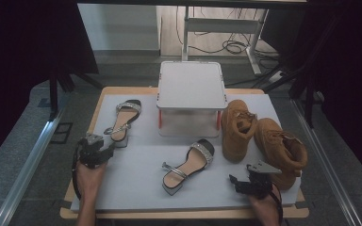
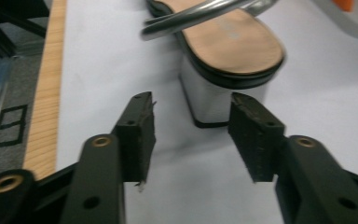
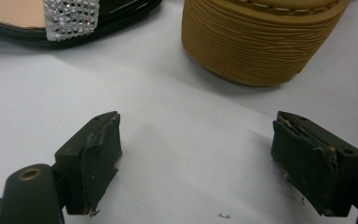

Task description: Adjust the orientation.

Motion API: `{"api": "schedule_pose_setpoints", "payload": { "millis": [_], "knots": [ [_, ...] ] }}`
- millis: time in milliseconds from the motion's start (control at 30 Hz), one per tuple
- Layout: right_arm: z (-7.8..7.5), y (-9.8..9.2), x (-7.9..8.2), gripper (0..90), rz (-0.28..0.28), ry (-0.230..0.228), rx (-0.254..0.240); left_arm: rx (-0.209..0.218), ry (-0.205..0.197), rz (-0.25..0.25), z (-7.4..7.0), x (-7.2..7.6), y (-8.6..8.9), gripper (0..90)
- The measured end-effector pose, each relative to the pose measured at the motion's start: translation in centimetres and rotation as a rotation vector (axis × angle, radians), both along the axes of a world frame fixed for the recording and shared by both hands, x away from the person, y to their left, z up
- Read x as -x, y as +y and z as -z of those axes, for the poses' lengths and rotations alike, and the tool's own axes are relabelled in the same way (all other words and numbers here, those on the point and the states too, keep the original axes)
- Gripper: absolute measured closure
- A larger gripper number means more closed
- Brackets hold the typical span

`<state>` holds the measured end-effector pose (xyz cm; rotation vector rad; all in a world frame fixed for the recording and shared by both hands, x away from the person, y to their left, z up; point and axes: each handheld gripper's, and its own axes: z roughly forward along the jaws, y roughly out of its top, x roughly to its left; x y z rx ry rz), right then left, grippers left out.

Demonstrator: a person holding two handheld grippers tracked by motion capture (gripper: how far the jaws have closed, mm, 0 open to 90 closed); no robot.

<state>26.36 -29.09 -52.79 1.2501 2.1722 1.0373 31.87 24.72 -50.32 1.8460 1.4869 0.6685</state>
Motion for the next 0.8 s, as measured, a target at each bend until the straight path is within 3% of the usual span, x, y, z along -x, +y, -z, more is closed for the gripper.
{"api": "schedule_pose_setpoints", "payload": {
  "millis": [133, 300, 800],
  "knots": [
    [0.0, 0.0, 0.0, 15.9, 0.000, 0.000, 0.000, 0.031, 0.013, 0.007, -0.2, 0.0, -0.5, 35.8],
    [0.0, 0.0, 0.0, 15.9, 0.001, 0.002, -0.001, 0.040, 0.018, 0.023, -0.1, -0.5, -1.4, 26.3],
    [0.0, 0.0, 0.0, 16.0, 0.000, 0.000, -0.001, 0.012, 0.049, -0.042, 1.0, -3.6, -3.2, 22.8]
  ]
}}
